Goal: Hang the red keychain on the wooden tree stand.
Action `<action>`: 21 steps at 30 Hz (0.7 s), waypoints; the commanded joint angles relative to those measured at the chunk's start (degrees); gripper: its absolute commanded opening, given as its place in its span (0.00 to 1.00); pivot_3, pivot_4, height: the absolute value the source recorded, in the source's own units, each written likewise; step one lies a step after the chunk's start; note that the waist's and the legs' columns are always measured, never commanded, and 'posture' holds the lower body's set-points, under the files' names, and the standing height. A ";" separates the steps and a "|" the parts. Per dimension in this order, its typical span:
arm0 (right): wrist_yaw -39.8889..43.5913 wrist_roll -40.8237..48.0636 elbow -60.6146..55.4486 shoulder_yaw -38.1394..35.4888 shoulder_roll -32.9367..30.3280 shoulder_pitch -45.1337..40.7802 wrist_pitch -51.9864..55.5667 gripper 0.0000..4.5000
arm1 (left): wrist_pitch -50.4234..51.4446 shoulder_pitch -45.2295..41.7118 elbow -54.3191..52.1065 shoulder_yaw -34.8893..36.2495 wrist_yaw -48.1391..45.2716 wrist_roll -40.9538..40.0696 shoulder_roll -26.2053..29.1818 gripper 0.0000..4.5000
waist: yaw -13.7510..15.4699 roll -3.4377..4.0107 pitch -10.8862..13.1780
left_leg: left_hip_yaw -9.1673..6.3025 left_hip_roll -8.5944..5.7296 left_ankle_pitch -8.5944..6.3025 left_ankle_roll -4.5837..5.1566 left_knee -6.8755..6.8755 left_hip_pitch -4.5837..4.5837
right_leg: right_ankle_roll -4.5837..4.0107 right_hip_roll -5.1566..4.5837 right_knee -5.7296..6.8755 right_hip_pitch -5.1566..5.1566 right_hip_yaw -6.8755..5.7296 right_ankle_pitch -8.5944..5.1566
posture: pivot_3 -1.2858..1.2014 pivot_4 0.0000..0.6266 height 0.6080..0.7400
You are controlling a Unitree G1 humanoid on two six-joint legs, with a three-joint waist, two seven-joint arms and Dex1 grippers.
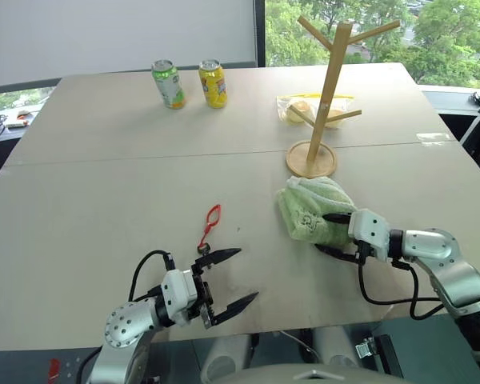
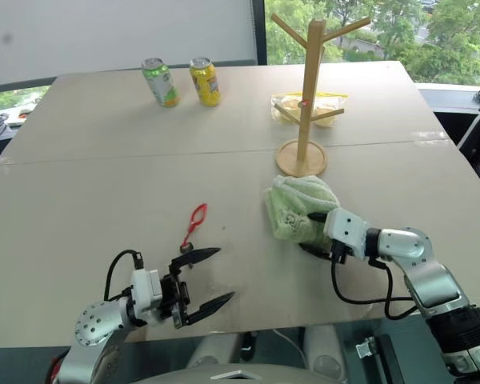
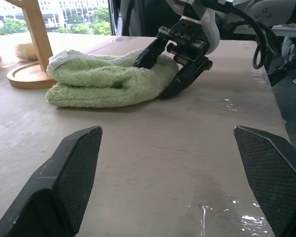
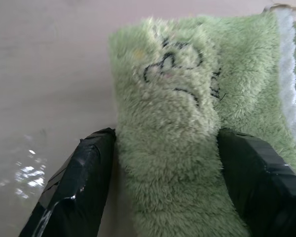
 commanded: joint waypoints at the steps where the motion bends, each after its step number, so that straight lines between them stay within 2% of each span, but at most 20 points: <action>1: -2.86 -1.93 2.73 -0.60 1.88 -2.63 -2.13 0.77 | 0.04 -0.28 -1.93 -0.45 1.45 -0.02 -0.17 0.98 | 0.01 0.00 0.00 | 0.00 0.00 0.00 0.00 0.00 0.00 | 0.00 0.00 0.00 0.00 0.00 0.00 | 0.52 0.24 1.00; 6: -4.31 -3.15 4.55 -0.75 3.40 -3.76 -3.27 0.77 | 0.60 -0.30 -2.85 -0.82 2.88 0.24 -0.12 0.98 | 0.13 0.00 0.00 | 0.01 0.00 0.13 0.21 0.00 0.02 | 0.00 0.03 0.02 0.00 0.00 0.00 | 0.52 0.24 1.00; 9: -4.62 -2.52 4.20 -1.33 3.89 -3.36 -3.22 0.57 | 1.30 -0.44 -3.67 -1.02 3.91 0.27 -0.03 1.00 | 0.15 0.00 0.00 | 0.01 -0.01 0.13 0.21 0.00 0.02 | 0.00 0.03 0.02 0.00 0.01 0.01 | 0.52 0.24 1.00; 14: -5.35 -2.01 3.87 -2.20 4.24 -3.01 -3.26 0.06 | 2.22 -0.29 -4.98 -1.38 4.97 0.23 0.33 1.00 | 0.14 0.00 0.00 | 0.00 0.00 0.12 0.20 0.00 0.03 | -0.01 0.03 0.04 0.00 0.02 0.00 | 0.52 0.24 1.00; 15: -5.55 -1.92 3.86 -2.34 4.31 -3.00 -3.28 0.01 | 2.39 -0.30 -5.20 -1.45 5.16 0.20 0.40 1.00 | 0.14 0.00 0.00 | 0.00 0.00 0.13 0.21 0.00 0.03 | -0.01 0.03 0.04 0.00 0.02 0.00 | 0.52 0.24 1.00; 21: -13.82 2.62 5.72 -11.26 8.62 -4.11 -4.58 0.01 | 4.16 -2.02 -6.02 -1.94 6.46 0.09 0.45 1.00 | 0.39 0.01 0.00 | 0.01 0.00 0.12 0.21 0.01 0.03 | -0.01 0.05 0.07 -0.01 0.02 0.00 | 0.52 0.24 1.00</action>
